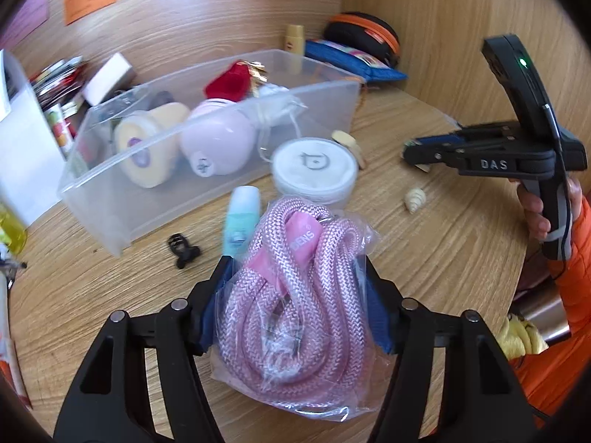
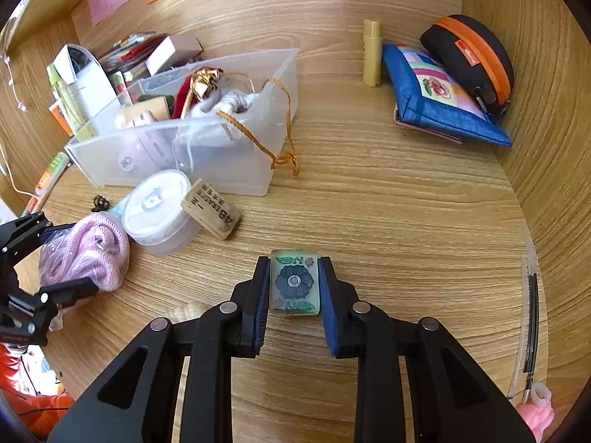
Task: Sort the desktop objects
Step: 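Grasp the pink rope bag with the left tool while the right tool grasps the green flower tile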
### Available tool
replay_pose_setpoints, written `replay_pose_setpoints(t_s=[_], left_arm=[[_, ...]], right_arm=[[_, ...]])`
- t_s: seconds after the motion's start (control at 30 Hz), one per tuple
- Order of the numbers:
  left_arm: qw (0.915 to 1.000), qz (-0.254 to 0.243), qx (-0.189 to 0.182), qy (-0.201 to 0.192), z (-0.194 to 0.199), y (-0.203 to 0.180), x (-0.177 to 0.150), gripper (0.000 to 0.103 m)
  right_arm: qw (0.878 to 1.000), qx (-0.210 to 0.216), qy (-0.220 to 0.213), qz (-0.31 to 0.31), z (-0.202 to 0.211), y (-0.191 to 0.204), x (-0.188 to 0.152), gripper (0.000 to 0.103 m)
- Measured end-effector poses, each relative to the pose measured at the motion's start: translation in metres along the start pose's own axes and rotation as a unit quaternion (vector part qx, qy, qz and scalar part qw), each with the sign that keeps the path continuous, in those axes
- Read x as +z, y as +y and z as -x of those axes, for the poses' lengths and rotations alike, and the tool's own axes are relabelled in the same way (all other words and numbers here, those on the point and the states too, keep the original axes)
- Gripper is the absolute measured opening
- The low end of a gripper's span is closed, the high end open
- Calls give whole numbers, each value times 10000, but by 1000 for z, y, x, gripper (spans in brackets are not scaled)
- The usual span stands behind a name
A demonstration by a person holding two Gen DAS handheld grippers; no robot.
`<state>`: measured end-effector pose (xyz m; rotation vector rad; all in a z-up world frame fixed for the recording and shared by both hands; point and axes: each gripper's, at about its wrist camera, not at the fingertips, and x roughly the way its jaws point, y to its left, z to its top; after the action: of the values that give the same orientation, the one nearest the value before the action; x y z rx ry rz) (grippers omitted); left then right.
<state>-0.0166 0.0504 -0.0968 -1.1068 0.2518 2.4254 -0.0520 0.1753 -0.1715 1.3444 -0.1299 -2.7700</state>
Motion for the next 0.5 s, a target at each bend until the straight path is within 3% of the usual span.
replay_pose_setpoints(t_s=[0.2, 0.3, 0.33, 0.5], left_arm=[[9992, 314, 100, -240, 11, 11, 2, 61], [9986, 377, 102, -344, 20, 17, 3, 38], [9985, 398, 75, -364, 22, 19, 4, 23], [9991, 371, -20, -203, 23, 23, 2, 19]], right_arm=[[9997, 87, -232, 39, 17, 6, 7, 22], [9991, 160, -375, 80, 25, 10, 13, 22], [9990, 146, -405, 100, 27, 12, 14, 22], [9986, 173, -435, 231, 30, 23, 19, 22]])
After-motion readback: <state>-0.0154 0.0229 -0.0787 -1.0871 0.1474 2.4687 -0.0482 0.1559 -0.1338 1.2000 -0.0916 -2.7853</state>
